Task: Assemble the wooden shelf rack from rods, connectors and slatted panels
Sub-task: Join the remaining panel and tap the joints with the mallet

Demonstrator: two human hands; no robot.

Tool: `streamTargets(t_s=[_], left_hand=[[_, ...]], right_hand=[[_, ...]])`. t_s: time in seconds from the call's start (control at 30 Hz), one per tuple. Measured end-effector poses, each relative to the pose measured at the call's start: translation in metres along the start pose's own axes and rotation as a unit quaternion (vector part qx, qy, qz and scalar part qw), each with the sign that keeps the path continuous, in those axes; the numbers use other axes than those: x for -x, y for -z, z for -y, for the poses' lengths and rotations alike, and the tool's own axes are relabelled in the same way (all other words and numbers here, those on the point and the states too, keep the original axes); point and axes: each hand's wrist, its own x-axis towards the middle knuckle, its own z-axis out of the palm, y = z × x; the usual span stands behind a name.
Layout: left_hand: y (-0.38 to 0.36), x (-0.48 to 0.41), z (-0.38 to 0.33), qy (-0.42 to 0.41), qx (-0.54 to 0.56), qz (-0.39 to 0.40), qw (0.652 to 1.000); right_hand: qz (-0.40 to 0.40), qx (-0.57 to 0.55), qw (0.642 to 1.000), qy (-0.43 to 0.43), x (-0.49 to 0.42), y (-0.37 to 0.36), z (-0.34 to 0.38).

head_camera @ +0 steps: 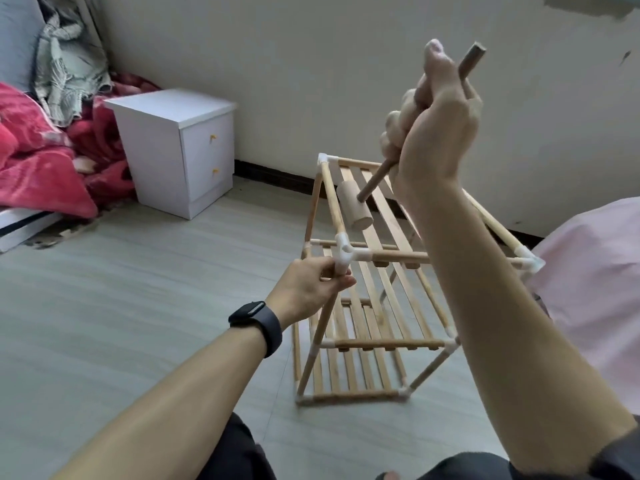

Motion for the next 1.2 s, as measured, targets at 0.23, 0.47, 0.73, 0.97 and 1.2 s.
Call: streamTargets(t_s=[0.23,0.47,0.73,0.97,1.2], left_hand=[[0.006,-0.002,0.005,0.017,-0.008,-0.002,1.0],[0.008,-0.003,0.004,0.017,0.007,0.015,1.0],[0.071,-0.034,0.006,-0.14,-0.357,-0.017,0.923],[0.087,-0.099,-0.019,-0.328,-0.554,0.11,0.757],[0.057,-0.092,-0.019,-0.416,-0.478,0.002,0.773]], right_hand=[[0.028,0.139,0.989,-0.041,0.016,0.003,-0.031],[-0.022,0.009,0.999,-0.036,0.018,0.012,-0.03],[-0.147,0.047,0.987,-0.054,0.028,0.086,-0.002],[-0.138,0.081,0.983,-0.089,0.076,0.145,0.008],[-0.042,-0.007,0.978,-0.205,0.096,0.176,0.009]])
